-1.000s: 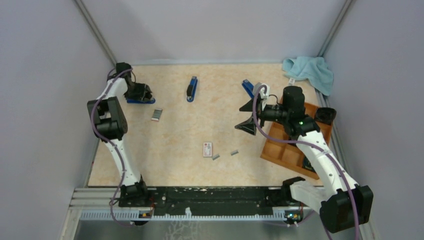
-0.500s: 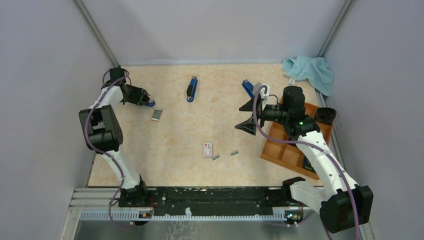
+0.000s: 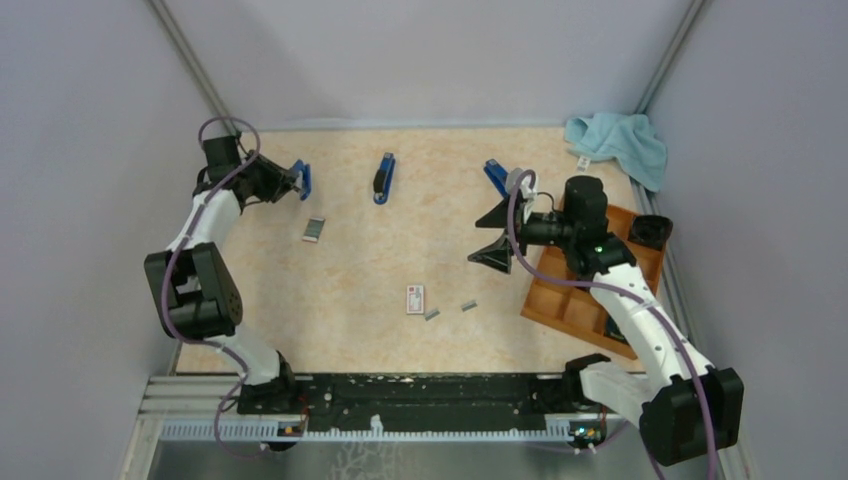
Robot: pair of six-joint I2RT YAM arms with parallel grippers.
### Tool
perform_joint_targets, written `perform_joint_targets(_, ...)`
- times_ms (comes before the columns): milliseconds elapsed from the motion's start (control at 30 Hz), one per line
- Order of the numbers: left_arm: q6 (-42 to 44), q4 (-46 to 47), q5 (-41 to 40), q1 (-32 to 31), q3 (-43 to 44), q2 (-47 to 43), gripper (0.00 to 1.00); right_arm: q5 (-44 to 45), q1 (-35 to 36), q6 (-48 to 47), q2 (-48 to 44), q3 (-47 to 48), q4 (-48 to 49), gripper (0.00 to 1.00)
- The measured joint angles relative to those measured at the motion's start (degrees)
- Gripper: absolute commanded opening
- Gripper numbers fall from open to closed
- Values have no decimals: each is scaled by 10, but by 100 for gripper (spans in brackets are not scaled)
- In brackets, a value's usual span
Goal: Unload the staples from the stapler
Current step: Pick up the stapler from the center of the board.
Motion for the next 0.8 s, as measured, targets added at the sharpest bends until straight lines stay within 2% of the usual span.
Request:
perform_joint_targets(233, 21, 46, 63, -10, -33, -24, 0, -11, 1, 28, 8, -8, 31, 83)
perform_joint_targets(367, 25, 61, 83, -31, -69, -52, 0, -18, 1, 82, 13, -39, 99, 83)
perform_joint_targets(433, 24, 68, 92, -44, -101, -83, 0, -21, 1, 130, 16, -68, 158, 85)
perform_joint_targets(500, 23, 77, 100, -56, -134, -119, 0, -21, 1, 229, 27, -124, 282, 88)
perform_joint_targets(667, 17, 94, 105, -101, -201, -205, 0, -2, 11, 389, 75, -209, 494, 94)
perform_joint_targets(800, -6, 114, 103, -148, -241, -260, 0, 50, 46, 476, 120, -240, 605, 98)
